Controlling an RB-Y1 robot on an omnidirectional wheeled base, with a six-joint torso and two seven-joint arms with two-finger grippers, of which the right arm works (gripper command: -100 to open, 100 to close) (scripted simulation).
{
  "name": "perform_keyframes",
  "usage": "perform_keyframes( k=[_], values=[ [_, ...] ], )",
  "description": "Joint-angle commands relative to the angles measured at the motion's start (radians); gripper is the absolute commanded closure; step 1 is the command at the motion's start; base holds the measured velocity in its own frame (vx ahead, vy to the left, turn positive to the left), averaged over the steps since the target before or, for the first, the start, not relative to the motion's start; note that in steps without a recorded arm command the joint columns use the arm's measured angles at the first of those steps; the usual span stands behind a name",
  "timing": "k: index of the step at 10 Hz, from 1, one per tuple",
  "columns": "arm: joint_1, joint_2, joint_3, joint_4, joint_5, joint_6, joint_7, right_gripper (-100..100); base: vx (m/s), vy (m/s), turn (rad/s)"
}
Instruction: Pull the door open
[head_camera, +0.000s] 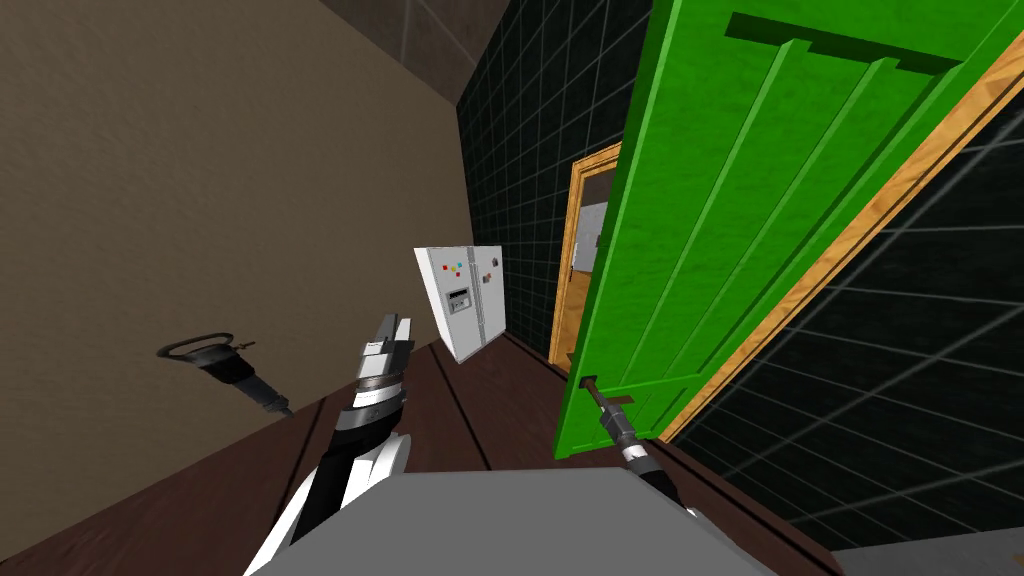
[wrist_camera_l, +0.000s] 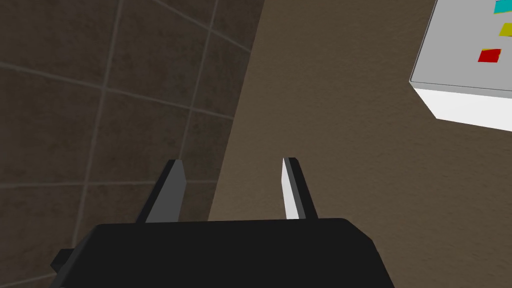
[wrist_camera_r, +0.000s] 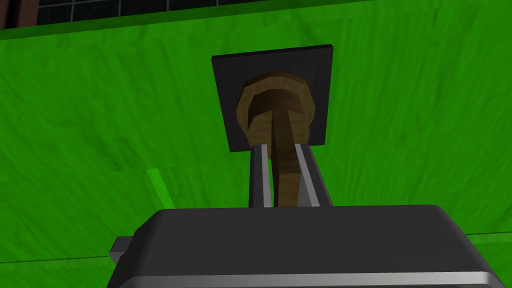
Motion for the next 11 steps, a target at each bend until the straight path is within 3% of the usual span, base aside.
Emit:
perform_keyframes(
  k=[1,3,4,11],
  values=[
    [-0.012,0.013,0.011,-0.025,0.018,0.031,0.003,100,-0.154,-0.145,0.058],
    [-0.03,0.021,0.014,-0.03,0.031,0.049,0.006,100,-0.098,-0.17,0.058],
    [-0.019,0.019,0.019,-0.035,0.029,0.05,0.002,100,-0.029,-0.059,0.054],
    [-0.013,-0.036,0.024,0.09,-0.004,-0.078,-0.058,100,-0.162,-0.013,0.224]
  ],
)
